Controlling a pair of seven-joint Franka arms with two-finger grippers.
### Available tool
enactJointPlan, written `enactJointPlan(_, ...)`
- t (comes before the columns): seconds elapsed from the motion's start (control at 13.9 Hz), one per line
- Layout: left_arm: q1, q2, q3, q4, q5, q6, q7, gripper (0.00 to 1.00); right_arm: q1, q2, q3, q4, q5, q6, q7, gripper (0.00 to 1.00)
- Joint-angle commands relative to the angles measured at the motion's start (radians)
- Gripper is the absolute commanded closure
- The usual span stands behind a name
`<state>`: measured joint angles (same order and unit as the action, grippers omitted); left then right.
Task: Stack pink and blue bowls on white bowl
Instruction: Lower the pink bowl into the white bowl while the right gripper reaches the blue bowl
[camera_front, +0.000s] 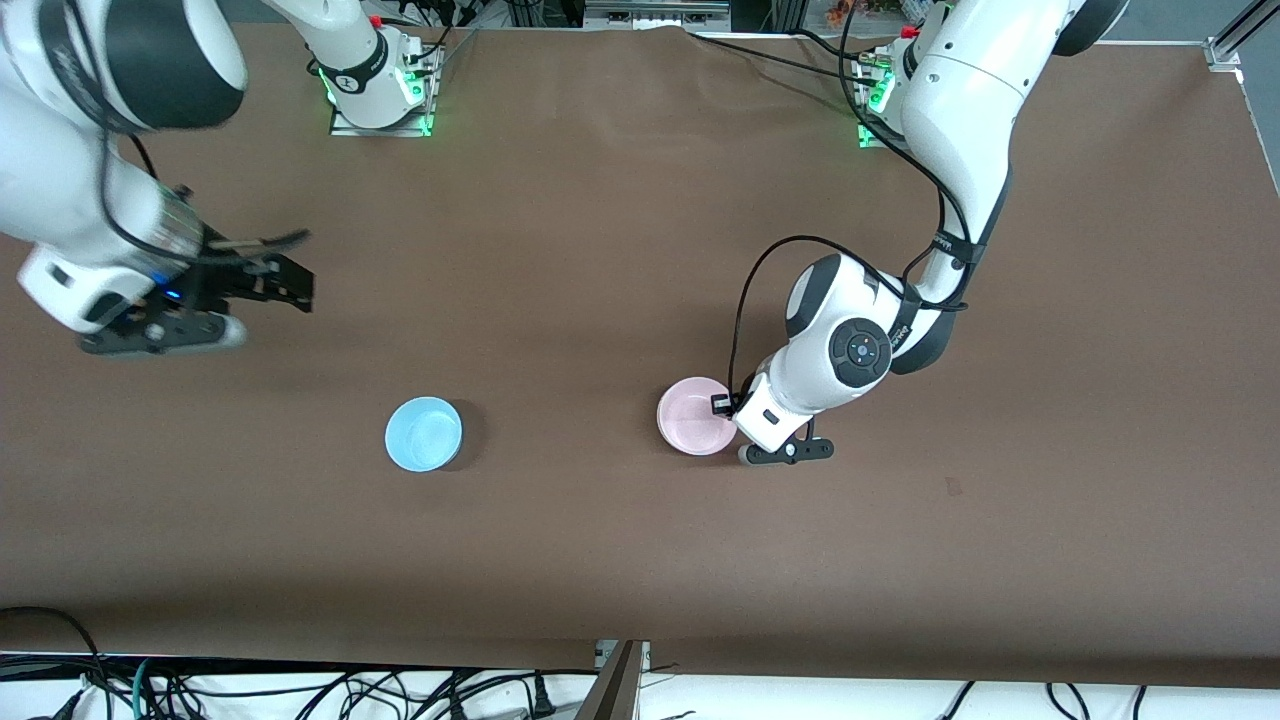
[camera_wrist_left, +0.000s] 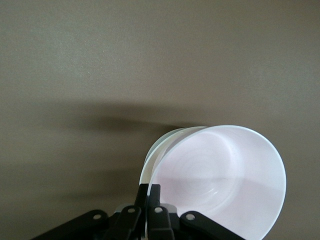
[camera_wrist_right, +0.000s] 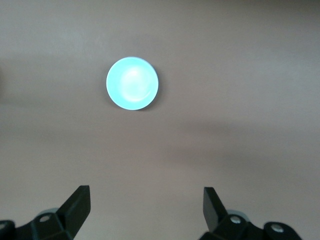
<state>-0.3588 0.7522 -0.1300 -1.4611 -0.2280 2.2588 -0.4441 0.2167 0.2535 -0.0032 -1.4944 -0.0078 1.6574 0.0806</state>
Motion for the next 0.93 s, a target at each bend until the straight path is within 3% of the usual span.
enactJointPlan(0.0,0.006,-0.014,-0.005,-0.016,0.033,-0.011,0.013,1.0,0.006,0.082,-0.003,0.016,-0.006,0.04,-0.019,0.0)
enactJointPlan(0.43,-0.002,-0.001,-0.005,-0.016,0.033,-0.008,0.01,1.0,0.004,0.347,-0.003,0.011,-0.001,0.391,-0.028,0.01)
enactJointPlan(0.65,-0.005,0.016,-0.005,-0.015,0.035,0.001,0.001,1.0,0.001,0.424,-0.003,0.006,0.029,0.467,-0.032,0.02)
enactJointPlan(0.86,-0.005,0.027,-0.005,-0.012,0.026,0.001,-0.004,1.0,-0.002,0.435,-0.003,-0.017,0.032,0.469,-0.059,0.05)
